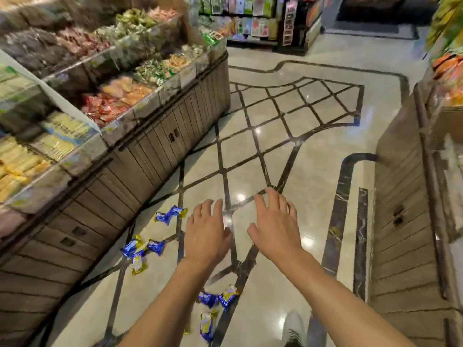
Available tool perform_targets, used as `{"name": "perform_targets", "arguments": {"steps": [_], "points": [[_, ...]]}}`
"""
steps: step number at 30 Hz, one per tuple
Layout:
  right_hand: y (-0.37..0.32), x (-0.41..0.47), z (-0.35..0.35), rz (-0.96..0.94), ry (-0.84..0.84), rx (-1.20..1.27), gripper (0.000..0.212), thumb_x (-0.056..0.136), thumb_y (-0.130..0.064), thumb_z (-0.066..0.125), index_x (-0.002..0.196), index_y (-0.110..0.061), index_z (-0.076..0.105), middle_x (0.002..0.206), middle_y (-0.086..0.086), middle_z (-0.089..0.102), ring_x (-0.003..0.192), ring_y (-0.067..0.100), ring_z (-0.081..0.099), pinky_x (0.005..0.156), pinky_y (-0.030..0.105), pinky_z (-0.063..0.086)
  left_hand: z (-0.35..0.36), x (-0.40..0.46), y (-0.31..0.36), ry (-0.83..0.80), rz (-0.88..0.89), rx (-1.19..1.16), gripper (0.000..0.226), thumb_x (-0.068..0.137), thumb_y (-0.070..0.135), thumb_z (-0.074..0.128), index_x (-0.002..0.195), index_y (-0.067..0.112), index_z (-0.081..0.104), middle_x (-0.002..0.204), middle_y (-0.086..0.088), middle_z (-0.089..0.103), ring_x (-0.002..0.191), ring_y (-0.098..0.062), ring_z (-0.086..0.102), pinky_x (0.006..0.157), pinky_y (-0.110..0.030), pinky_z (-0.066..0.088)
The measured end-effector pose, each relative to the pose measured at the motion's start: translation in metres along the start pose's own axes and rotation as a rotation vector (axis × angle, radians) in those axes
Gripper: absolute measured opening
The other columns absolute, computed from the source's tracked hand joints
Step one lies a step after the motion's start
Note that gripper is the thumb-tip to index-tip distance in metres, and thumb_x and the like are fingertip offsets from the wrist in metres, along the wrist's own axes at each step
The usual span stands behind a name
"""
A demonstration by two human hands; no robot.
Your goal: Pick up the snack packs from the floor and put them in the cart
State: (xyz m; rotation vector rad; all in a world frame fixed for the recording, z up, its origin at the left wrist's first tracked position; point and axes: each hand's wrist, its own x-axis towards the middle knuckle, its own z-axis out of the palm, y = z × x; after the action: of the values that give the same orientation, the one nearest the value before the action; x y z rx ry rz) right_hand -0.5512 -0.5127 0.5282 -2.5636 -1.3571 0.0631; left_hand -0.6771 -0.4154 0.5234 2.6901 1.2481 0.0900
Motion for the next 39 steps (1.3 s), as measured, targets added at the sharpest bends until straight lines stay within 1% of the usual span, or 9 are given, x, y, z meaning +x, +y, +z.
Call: {"name": "perform_targets", "arguments": {"steps": [7, 14, 18, 23, 26, 31, 35, 37, 39], "points": [[0.056, 0.103, -0.017, -0.180, -0.045, 0.033, 0.062, 0.088, -0.033, 0.058, 0.145, -0.021, 0.037, 0.151, 0.007, 0.033, 0.138, 0.027, 0.030, 0.116, 0.049, 0.024, 0.002, 0.082, 0.051, 0.027, -0.204, -0.011, 0.076, 0.090, 0.036, 0.059, 0.154, 0.023, 0.020, 0.157, -0.006, 0.029, 0.144, -0.028, 0.025, 0.117, -0.045, 0.029], [0.055, 0.224, -0.006, -0.374, -0.104, 0.025, 0.066, 0.089, -0.036, 0.057, 0.148, -0.021, 0.030, 0.153, 0.007, 0.027, 0.140, 0.026, 0.024, 0.117, 0.046, 0.021, -0.001, 0.171, 0.044, 0.098, -0.417, -0.035, 0.073, 0.087, 0.037, 0.064, 0.150, 0.024, 0.029, 0.151, -0.005, 0.035, 0.139, -0.027, 0.031, 0.113, -0.044, 0.034], [0.033, 0.302, 0.007, -0.453, -0.145, 0.019, 0.066, 0.086, -0.035, 0.061, 0.145, -0.022, 0.034, 0.151, 0.007, 0.028, 0.139, 0.027, 0.025, 0.115, 0.047, 0.024, 0.001, 0.231, 0.021, 0.139, -0.492, -0.022, 0.068, 0.085, 0.035, 0.064, 0.146, 0.020, 0.037, 0.148, -0.005, 0.036, 0.133, -0.027, 0.033, 0.108, -0.038, 0.037], [0.005, 0.400, 0.013, -0.560, -0.158, -0.014, 0.062, 0.086, -0.034, 0.057, 0.143, -0.023, 0.035, 0.151, 0.007, 0.029, 0.137, 0.027, 0.027, 0.116, 0.045, 0.023, -0.007, 0.316, -0.012, 0.149, -0.584, -0.066, 0.068, 0.088, 0.035, 0.059, 0.148, 0.019, 0.032, 0.151, -0.007, 0.033, 0.136, -0.027, 0.029, 0.109, -0.039, 0.035], [-0.009, 0.457, 0.013, -0.610, -0.163, -0.004, 0.060, 0.088, -0.034, 0.057, 0.143, -0.023, 0.034, 0.150, 0.006, 0.028, 0.137, 0.026, 0.027, 0.116, 0.044, 0.022, -0.019, 0.357, -0.030, 0.202, -0.636, -0.075, 0.069, 0.089, 0.035, 0.060, 0.149, 0.019, 0.032, 0.148, -0.006, 0.035, 0.134, -0.026, 0.031, 0.107, -0.039, 0.036], [-0.052, 0.541, 0.035, -0.725, -0.221, 0.032, 0.064, 0.088, -0.034, 0.060, 0.145, -0.023, 0.032, 0.151, 0.006, 0.028, 0.138, 0.026, 0.026, 0.114, 0.042, 0.025, -0.024, 0.412, -0.070, 0.234, -0.811, -0.083, 0.070, 0.089, 0.036, 0.062, 0.150, 0.019, 0.032, 0.146, -0.004, 0.038, 0.134, -0.024, 0.032, 0.105, -0.037, 0.038], [-0.102, 0.606, 0.065, -0.922, -0.252, 0.062, 0.060, 0.087, -0.034, 0.061, 0.141, -0.022, 0.037, 0.141, 0.005, 0.036, 0.127, 0.025, 0.035, 0.101, 0.038, 0.038, -0.024, 0.450, -0.110, 0.207, -0.959, -0.046, 0.069, 0.087, 0.034, 0.061, 0.148, 0.016, 0.034, 0.143, -0.009, 0.041, 0.129, -0.030, 0.036, 0.101, -0.040, 0.041], [-0.128, 0.634, 0.077, -1.012, -0.276, 0.084, 0.058, 0.086, -0.032, 0.061, 0.139, -0.021, 0.040, 0.135, 0.005, 0.040, 0.121, 0.026, 0.038, 0.096, 0.038, 0.040, -0.029, 0.465, -0.126, 0.221, -1.052, -0.029, 0.068, 0.086, 0.031, 0.061, 0.147, 0.014, 0.036, 0.140, -0.010, 0.043, 0.125, -0.031, 0.039, 0.099, -0.041, 0.042], [-0.154, 0.658, 0.085, -1.112, -0.323, 0.096, 0.059, 0.087, -0.032, 0.060, 0.140, -0.021, 0.039, 0.134, 0.004, 0.042, 0.121, 0.025, 0.038, 0.097, 0.038, 0.039, -0.035, 0.477, -0.138, 0.254, -1.150, -0.028, 0.066, 0.086, 0.029, 0.061, 0.146, 0.014, 0.038, 0.139, -0.010, 0.044, 0.124, -0.031, 0.040, 0.098, -0.041, 0.041]]}}
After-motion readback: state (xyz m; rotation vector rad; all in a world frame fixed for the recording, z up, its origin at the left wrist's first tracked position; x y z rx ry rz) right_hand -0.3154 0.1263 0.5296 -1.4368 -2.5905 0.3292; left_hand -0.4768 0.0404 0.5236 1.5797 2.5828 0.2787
